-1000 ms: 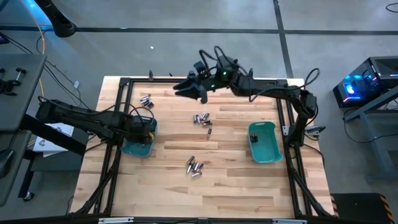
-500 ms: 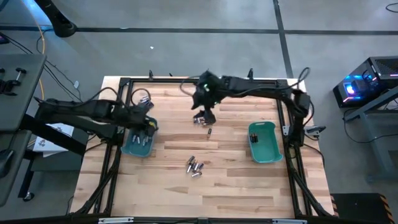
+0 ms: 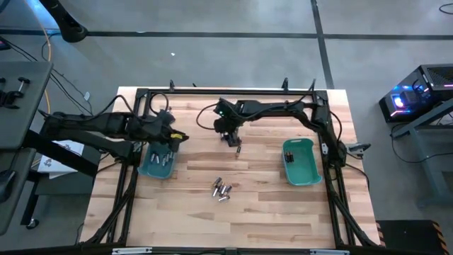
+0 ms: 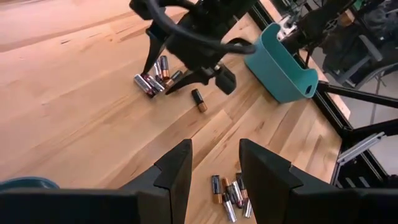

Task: Sort batteries
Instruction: Put the silver battery into the blue bin

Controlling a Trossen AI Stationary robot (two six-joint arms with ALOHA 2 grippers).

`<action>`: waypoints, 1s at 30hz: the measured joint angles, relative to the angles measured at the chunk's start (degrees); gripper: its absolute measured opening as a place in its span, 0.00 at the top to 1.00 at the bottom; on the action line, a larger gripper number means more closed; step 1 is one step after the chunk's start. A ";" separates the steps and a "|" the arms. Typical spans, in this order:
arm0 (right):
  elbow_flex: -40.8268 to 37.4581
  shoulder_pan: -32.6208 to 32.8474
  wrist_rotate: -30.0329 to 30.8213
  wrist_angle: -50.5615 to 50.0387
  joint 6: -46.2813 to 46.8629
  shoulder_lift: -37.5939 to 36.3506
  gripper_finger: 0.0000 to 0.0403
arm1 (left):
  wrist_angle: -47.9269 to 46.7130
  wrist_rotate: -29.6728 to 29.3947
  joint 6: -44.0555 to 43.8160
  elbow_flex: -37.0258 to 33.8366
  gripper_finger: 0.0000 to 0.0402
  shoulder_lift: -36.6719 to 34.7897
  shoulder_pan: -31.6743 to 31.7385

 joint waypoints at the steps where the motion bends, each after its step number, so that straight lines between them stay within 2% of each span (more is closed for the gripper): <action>1: 0.00 0.00 0.00 -0.02 0.70 0.39 0.48 | -0.02 0.02 0.00 0.00 0.69 0.09 0.00; 12: 0.07 0.00 0.28 0.01 6.48 3.19 0.48 | -0.09 0.06 0.55 0.00 0.69 0.54 0.00; 17: 0.07 0.23 -0.09 0.05 15.42 3.19 0.48 | -0.11 0.15 0.97 0.00 0.69 0.54 -0.02; 23: 0.00 1.44 -7.86 3.83 27.87 3.40 0.48 | -0.11 0.26 1.97 0.00 0.69 0.54 -0.02; 27: 0.02 1.53 -9.29 5.95 26.44 3.13 0.48 | -0.11 0.26 2.05 0.00 0.69 0.54 -0.02; 30: 0.02 1.44 -8.78 6.35 19.10 3.01 0.48 | -0.11 0.31 2.03 0.00 0.69 0.54 -0.02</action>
